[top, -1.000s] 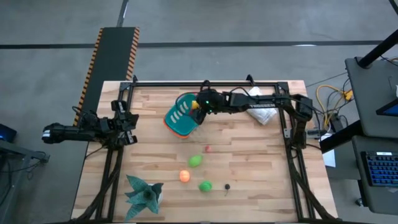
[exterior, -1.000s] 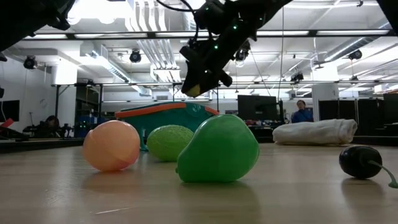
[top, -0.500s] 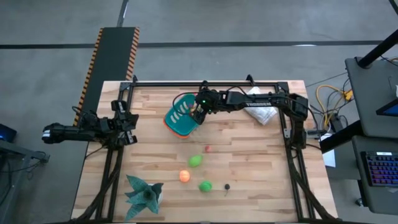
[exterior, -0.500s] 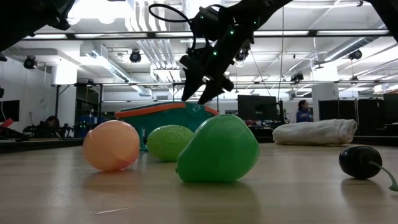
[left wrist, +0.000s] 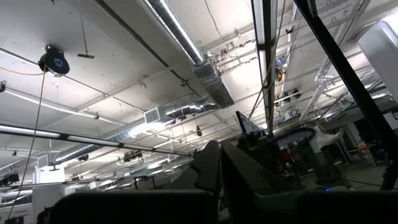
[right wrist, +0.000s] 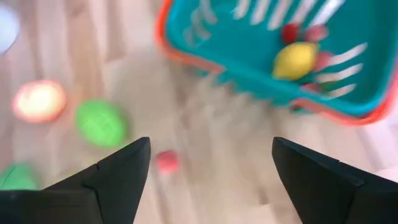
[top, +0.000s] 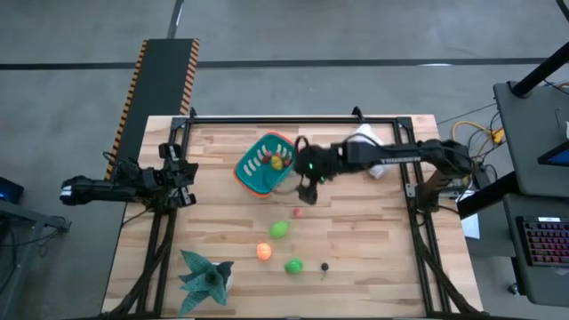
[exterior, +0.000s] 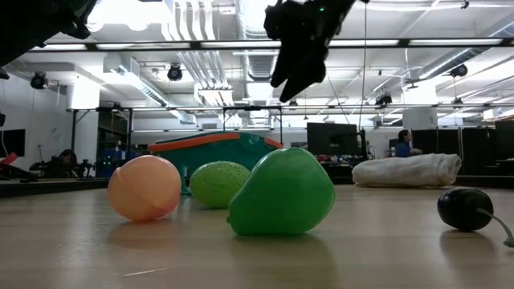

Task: Pick and placing Produce into tupperware
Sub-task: Put the pink peach into the blue bin

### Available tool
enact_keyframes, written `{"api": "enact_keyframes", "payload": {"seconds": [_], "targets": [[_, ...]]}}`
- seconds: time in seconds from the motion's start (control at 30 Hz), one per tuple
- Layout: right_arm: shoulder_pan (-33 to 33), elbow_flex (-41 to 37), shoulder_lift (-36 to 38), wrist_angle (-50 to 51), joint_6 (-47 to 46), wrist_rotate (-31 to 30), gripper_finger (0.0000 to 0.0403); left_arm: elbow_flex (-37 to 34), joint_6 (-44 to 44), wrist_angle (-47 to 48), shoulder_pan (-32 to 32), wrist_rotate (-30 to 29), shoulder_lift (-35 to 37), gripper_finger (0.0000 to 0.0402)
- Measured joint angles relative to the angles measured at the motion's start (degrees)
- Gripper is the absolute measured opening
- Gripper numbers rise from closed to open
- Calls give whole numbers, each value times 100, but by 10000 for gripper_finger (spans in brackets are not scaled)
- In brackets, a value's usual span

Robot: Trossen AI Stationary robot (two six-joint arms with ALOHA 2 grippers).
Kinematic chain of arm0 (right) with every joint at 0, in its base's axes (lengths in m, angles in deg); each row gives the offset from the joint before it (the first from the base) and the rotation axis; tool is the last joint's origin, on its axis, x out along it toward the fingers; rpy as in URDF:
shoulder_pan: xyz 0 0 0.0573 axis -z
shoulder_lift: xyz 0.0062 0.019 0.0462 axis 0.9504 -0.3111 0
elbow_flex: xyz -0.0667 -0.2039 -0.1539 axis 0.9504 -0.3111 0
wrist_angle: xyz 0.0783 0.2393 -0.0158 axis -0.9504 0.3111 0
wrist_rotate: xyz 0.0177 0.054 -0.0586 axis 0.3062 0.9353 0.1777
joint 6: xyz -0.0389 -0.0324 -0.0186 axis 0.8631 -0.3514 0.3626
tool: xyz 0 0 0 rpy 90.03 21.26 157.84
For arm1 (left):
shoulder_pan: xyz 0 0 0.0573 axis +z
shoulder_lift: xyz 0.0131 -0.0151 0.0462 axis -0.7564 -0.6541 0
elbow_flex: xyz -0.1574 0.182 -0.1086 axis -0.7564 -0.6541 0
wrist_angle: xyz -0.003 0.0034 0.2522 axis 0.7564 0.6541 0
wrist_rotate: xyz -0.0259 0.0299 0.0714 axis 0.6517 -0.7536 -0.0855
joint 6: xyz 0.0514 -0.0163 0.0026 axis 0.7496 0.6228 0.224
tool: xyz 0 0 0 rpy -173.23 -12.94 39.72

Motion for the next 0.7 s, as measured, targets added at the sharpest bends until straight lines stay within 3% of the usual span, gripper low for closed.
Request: {"api": "enact_keyframes", "payload": {"seconds": [0.23,0.57,0.7], "targets": [[-664,-859,-201,-863,-205,-120,326,-1,0,-1,-2,-1,0,0],[-722,-1692,-846,-2460,-206,-9,326,0,-3,2,-1,2,0,0],[-722,-1795,-1090,-2596,-248,133,325,0,-2,6,-1,1,0,0]]}}
